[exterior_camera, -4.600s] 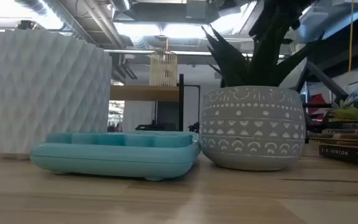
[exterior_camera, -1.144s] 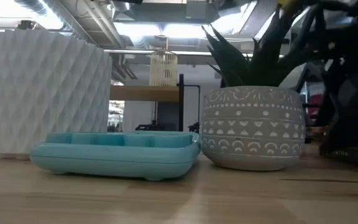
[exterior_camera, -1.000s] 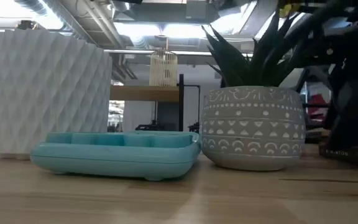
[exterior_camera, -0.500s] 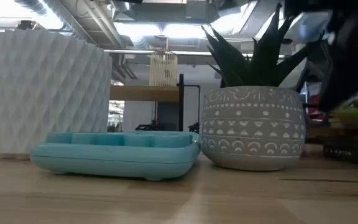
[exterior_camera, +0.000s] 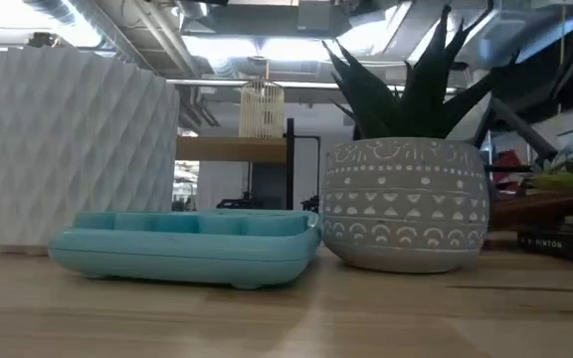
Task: Stock shelves
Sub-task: Put the purple book on the book shelf
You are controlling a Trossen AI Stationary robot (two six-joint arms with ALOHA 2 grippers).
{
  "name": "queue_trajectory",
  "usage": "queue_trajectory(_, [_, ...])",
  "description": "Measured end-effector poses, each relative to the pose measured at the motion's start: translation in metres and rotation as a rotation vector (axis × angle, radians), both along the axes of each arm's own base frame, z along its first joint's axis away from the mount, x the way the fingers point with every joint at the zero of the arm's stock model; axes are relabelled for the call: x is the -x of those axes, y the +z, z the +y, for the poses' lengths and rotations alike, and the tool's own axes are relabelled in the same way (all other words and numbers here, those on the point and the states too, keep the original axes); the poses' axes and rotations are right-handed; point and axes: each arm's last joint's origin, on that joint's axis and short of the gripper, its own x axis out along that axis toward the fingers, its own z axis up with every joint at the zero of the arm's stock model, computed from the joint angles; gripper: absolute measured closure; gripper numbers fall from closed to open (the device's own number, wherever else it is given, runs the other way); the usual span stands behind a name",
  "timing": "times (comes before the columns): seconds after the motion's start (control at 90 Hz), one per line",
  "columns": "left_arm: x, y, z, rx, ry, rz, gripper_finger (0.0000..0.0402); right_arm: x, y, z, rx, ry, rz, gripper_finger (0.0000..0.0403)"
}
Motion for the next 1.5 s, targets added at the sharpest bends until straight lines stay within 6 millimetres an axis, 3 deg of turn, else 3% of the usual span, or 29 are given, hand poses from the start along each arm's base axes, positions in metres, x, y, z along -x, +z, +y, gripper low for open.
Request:
queue_trajectory(0.122, [0.000, 0.001, 0.000, -0.008, -0.004, -0.003, 0.0247, -0.006, -0.005, -0.011, 0.083, 0.038, 0.017, 0.0332])
queue_trajectory(0.289, [-0.001, 0.002, 0.000, -0.006, -0.005, -0.010, 0.0247, -0.020, -0.017, -0.040, 0.108, -0.031, 0.103, 0.0238])
queue_trajectory(0.411, [-0.001, 0.001, 0.000, -0.006, -0.005, -0.007, 0.0247, -0.027, -0.029, -0.061, 0.111, -0.087, 0.151, 0.0194])
queue_trajectory(0.678, [0.000, 0.001, -0.001, 0.006, -0.022, -0.005, 0.0247, -0.038, -0.046, -0.090, 0.065, -0.180, 0.188, 0.0181])
queue_trajectory(1.033, [0.000, 0.001, -0.001, 0.006, -0.023, -0.005, 0.0247, -0.032, -0.063, -0.112, 0.030, -0.266, 0.290, 0.0170])
queue_trajectory(1.167, [0.000, 0.001, -0.001, 0.006, -0.023, -0.005, 0.0247, -0.026, -0.071, -0.121, 0.012, -0.335, 0.320, 0.0175])
queue_trajectory(1.289, [0.000, 0.001, -0.001, 0.006, -0.023, -0.005, 0.0247, -0.021, -0.077, -0.129, -0.005, -0.387, 0.355, 0.0207])
queue_trajectory(1.4, [0.000, 0.001, -0.001, 0.006, -0.022, -0.005, 0.0247, -0.019, -0.079, -0.134, -0.018, -0.417, 0.380, 0.0268])
queue_trajectory(1.5, [0.000, 0.001, -0.001, 0.006, -0.022, -0.005, 0.0247, -0.019, -0.079, -0.135, -0.020, -0.424, 0.387, 0.0352])
